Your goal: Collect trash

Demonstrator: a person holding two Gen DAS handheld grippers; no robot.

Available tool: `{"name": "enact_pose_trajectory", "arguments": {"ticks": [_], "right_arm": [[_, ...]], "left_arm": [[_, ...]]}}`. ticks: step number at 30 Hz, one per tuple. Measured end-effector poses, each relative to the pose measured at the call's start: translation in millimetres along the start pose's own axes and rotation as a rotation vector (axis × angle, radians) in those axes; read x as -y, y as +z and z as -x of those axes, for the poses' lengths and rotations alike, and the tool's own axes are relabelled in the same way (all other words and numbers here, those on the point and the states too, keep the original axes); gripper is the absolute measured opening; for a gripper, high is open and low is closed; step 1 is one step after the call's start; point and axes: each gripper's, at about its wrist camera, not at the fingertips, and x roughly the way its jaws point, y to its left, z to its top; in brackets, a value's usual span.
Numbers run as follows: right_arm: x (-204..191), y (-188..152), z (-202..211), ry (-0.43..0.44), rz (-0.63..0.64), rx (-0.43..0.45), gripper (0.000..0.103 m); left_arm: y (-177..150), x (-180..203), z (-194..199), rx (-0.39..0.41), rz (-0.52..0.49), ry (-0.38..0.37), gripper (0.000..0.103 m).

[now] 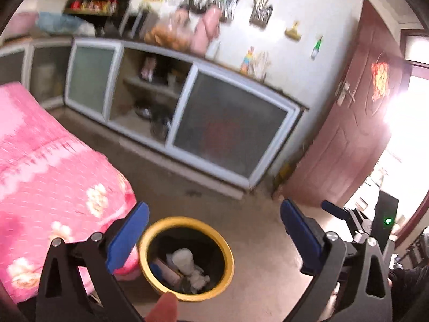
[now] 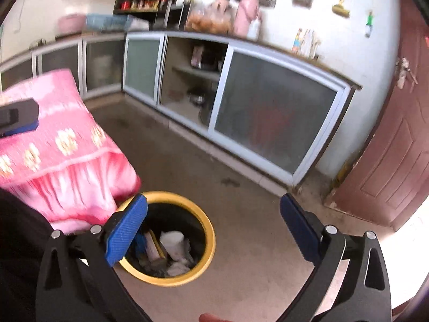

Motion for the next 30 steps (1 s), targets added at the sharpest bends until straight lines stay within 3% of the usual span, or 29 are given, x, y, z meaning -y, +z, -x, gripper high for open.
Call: {"name": "enact_pose_trajectory", "arguments": {"ticks": [2,8,10,12,15,19,22,26,30], "right_arm": [[-1.2,5.6,19.1,-0.006,-0.082,0.061,0.095],[9.3,28.4,74.1,-0.183,-0.313,0.251,0.095],[13.9,34.6,88.2,-0.247,-0.366,0.297,0.095],[17.3,41.6,100.7,-0.236,-0.416,0.342,0.095],[18.0,47.6,114.3,-0.186,-0.448,0.374,0.095],[-10.8,36.5,123.7,-0.284,-0.413,0.445,0.095],[-38.6,20.7,113.0,-0.313,-0.381,0.416,0.095],[-63.3,10.1,94.3,-0.299,-0.280,0.330,0.095],[-62.9,0.8,93.5,-0.284,-0.287,0.299,0.095]], "left_arm": [[-1.6,7.2,21.1,0.062,-0.033,0.045,0.095],[1.3,31.4,77.5,0.210,-0.156,0.242,0.095],[2.5,33.7,93.0,0.252,-0.160,0.288,0.095],[2.4,33.1,110.4,0.300,-0.129,0.324,0.095],[-1.9,27.3,119.5,0.274,-0.060,0.333,0.095],[-15.0,24.7,128.1,0.269,-0.030,0.376,0.095],[-28.2,28.3,136.2,0.307,-0.070,0.467,0.095],[-42.3,28.8,145.6,0.325,-0.098,0.516,0.095],[-46.4,17.7,145.3,0.284,-0.058,0.480,0.095]]}}
